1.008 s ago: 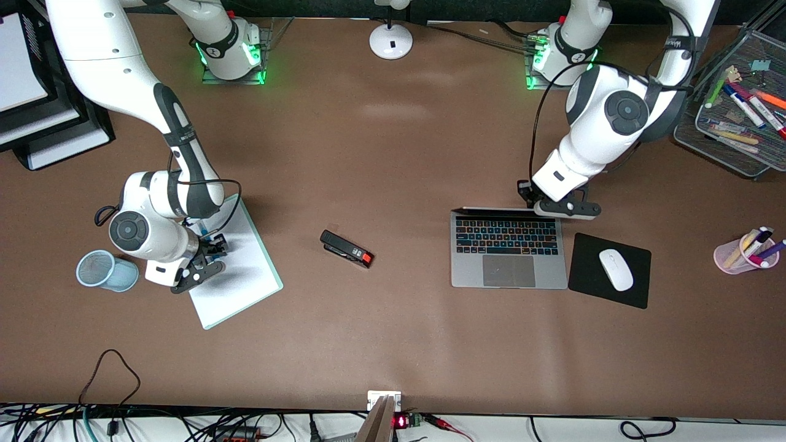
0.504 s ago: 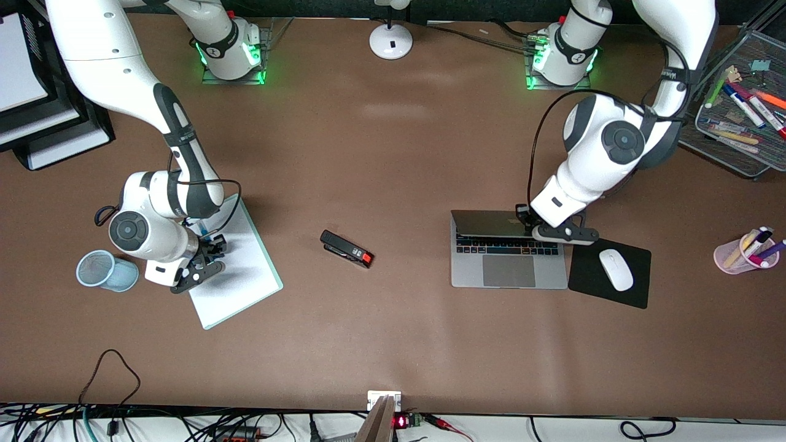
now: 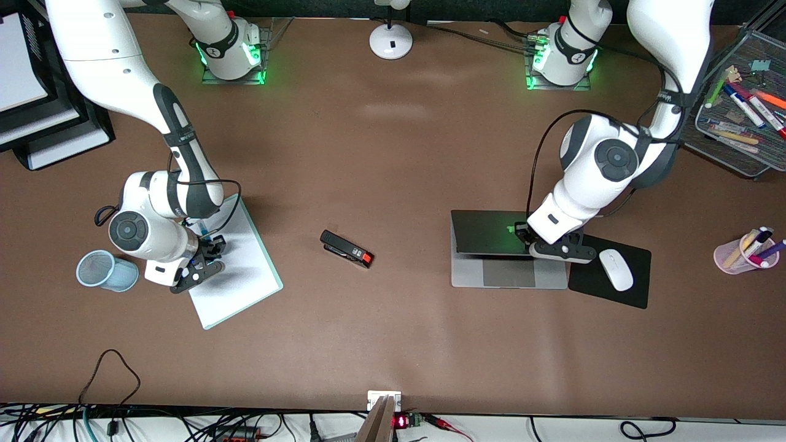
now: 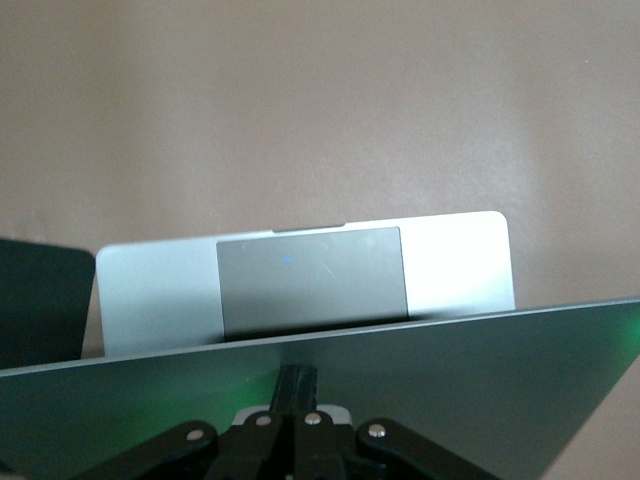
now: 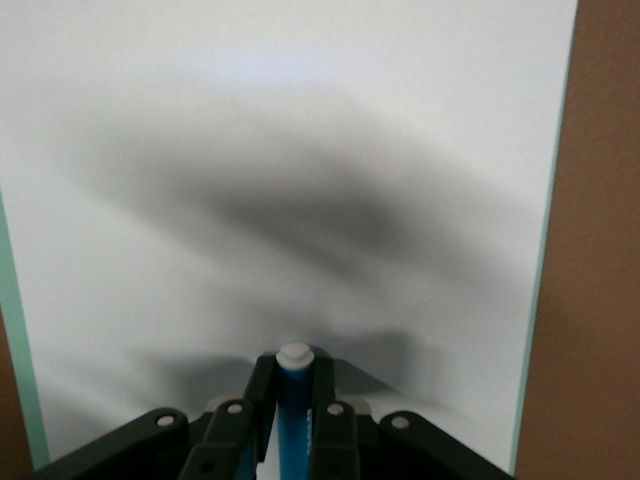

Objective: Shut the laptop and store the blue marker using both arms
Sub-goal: 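Grasp the blue marker with the right gripper while the left gripper pushes the lid, then lift the marker toward the pen cup while the left gripper presses the lid shut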

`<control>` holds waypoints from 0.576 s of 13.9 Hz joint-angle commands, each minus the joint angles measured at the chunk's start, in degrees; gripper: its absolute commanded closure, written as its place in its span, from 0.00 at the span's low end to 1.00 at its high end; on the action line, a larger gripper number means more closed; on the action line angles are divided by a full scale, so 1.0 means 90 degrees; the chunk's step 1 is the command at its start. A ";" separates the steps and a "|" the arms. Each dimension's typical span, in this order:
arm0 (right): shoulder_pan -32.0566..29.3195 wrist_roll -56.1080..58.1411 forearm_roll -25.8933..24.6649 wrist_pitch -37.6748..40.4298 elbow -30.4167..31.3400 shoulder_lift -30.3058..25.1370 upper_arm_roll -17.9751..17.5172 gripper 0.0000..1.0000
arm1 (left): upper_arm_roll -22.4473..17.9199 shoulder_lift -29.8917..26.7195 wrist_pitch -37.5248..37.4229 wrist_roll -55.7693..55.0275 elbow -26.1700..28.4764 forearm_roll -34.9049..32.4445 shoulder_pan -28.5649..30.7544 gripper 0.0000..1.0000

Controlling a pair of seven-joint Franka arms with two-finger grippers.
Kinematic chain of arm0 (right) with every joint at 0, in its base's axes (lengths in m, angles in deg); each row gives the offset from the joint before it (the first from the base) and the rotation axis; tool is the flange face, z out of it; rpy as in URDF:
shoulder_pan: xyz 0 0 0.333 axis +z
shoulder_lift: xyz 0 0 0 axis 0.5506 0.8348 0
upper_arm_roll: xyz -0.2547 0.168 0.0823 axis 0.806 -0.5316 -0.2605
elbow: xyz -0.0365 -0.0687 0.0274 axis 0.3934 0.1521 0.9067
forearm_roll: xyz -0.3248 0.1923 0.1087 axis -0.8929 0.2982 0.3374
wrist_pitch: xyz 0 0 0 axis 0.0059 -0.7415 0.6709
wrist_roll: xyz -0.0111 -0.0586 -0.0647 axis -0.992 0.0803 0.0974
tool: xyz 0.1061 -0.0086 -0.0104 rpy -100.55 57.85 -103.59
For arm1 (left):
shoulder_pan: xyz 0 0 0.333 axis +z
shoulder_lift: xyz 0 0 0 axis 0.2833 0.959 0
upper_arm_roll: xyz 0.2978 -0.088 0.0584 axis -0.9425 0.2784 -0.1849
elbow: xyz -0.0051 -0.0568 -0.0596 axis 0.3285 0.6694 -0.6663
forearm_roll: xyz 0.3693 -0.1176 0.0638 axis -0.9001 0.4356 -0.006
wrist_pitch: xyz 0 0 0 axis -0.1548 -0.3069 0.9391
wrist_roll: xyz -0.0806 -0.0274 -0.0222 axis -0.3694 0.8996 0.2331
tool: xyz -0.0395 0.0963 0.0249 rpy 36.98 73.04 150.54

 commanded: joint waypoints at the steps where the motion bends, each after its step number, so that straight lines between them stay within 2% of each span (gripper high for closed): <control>1: 0.0025 0.0008 0.0079 -0.0082 -0.0023 -0.0022 0.0007 0.93 | 0.0005 0.0511 0.0319 0.0057 -0.0338 -0.0525 0.0056 1.00; 5: 0.0035 0.0076 0.0060 -0.0082 -0.0208 -0.0207 0.0007 0.98 | 0.0005 0.0959 0.0329 0.0057 -0.0874 -0.0683 0.0056 1.00; 8: 0.0015 0.0115 -0.0008 -0.0072 -0.0209 -0.0519 0.0017 0.98 | -0.0004 0.1487 0.0378 0.0038 -0.1343 -0.1219 0.0085 1.00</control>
